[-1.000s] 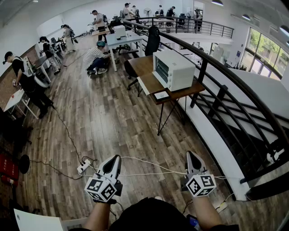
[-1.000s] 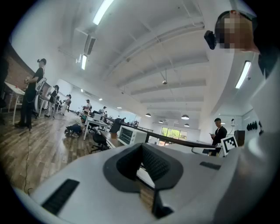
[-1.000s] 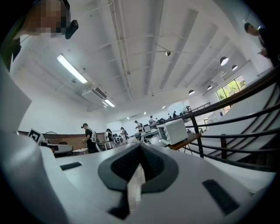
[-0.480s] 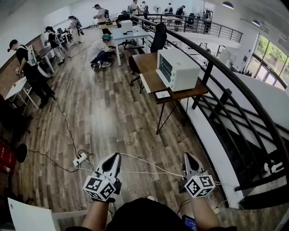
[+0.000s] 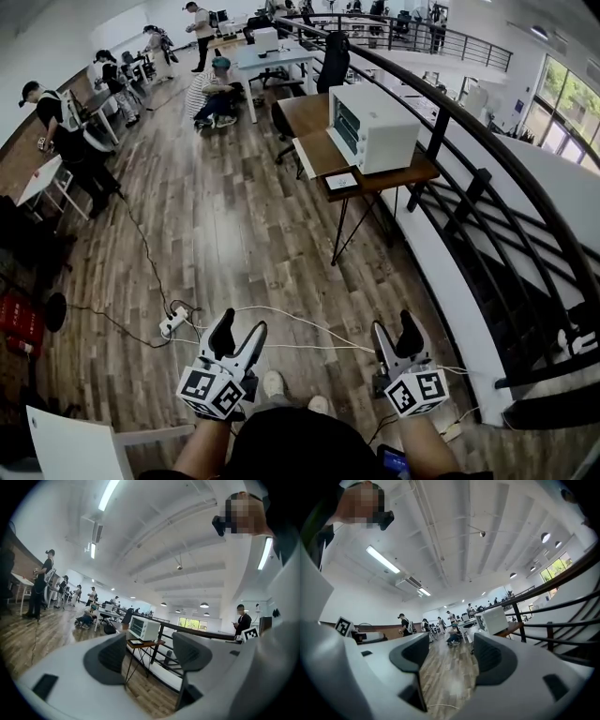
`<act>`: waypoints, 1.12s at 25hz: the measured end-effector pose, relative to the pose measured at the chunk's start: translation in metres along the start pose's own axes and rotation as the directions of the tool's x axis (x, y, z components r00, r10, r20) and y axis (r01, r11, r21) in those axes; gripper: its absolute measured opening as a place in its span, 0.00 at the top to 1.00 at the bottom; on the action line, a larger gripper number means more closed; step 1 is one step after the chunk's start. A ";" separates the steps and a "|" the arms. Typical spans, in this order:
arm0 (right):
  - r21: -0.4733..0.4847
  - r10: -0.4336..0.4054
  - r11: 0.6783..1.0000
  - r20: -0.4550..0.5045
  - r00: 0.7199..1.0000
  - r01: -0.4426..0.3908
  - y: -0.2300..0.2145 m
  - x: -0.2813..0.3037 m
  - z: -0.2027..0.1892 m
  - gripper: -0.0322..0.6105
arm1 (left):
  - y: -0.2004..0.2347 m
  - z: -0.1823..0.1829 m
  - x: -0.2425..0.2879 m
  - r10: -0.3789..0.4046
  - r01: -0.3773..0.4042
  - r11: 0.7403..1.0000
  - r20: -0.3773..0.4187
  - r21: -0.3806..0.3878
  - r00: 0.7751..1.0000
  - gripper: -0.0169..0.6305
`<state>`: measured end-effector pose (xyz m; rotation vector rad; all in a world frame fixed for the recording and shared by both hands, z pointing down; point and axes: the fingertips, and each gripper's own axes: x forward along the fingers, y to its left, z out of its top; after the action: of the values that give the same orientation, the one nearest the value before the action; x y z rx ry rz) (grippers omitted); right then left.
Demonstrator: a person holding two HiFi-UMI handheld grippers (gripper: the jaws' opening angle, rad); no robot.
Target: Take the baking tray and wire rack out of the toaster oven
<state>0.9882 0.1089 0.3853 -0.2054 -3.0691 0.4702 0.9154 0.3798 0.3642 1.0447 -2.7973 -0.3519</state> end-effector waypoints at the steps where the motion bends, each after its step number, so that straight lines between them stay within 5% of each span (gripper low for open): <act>1: -0.007 -0.003 1.000 -0.010 1.000 0.003 -0.001 0.001 -0.002 0.50 | 0.000 0.000 0.001 0.000 0.000 1.000 -0.005 0.007 1.000 0.50; 16: -0.049 -0.119 0.992 -0.039 0.992 0.117 -0.036 0.058 0.006 0.55 | 0.037 -0.010 0.091 -0.098 0.097 0.995 -0.084 -0.016 0.992 0.50; 28: -0.082 -0.113 0.991 -0.069 0.991 0.108 0.000 0.202 0.011 0.58 | 0.153 0.037 0.152 -0.106 0.105 0.993 -0.031 -0.046 0.994 0.50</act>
<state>0.7874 0.1328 0.3764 -0.0525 -3.0093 0.3305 0.6979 0.3976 0.3754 1.1804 -2.6987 -0.4032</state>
